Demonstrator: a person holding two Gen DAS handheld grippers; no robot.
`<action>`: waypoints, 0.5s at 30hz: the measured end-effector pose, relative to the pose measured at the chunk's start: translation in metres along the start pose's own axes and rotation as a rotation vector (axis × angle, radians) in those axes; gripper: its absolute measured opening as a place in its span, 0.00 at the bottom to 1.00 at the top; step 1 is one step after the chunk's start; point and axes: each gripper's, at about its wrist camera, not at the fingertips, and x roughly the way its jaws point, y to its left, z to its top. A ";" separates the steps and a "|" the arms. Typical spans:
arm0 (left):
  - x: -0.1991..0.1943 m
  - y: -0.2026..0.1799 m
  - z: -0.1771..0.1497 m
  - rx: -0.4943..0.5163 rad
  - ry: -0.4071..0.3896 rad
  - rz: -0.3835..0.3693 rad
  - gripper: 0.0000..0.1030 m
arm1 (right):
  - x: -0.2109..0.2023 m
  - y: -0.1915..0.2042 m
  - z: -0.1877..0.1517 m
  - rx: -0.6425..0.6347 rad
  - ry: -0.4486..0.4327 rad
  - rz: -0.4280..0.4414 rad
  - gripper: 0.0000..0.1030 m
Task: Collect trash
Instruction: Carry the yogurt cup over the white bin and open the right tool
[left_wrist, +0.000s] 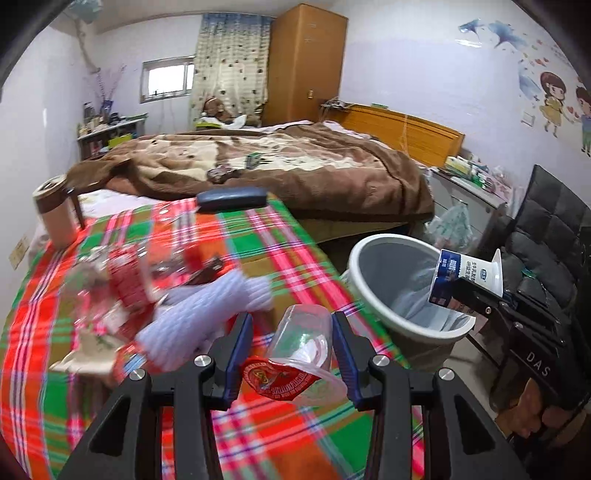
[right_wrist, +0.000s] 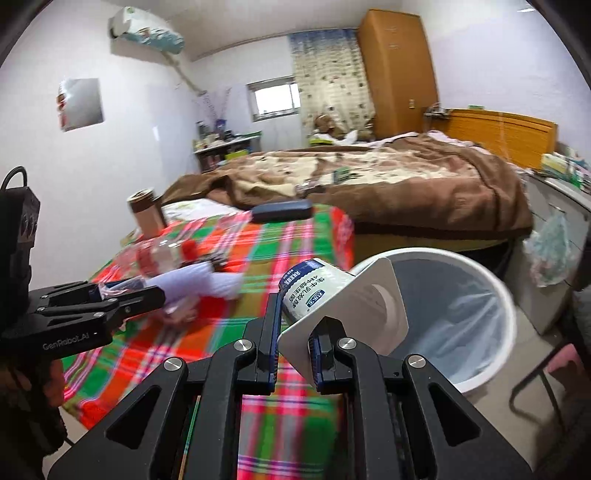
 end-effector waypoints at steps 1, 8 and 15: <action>0.005 -0.007 0.004 0.006 0.000 -0.010 0.43 | 0.000 -0.004 0.001 0.005 -0.001 -0.011 0.14; 0.039 -0.041 0.025 0.038 0.026 -0.077 0.43 | 0.008 -0.040 0.008 0.036 0.011 -0.090 0.14; 0.086 -0.080 0.037 0.077 0.086 -0.141 0.43 | 0.025 -0.069 0.003 0.039 0.079 -0.155 0.14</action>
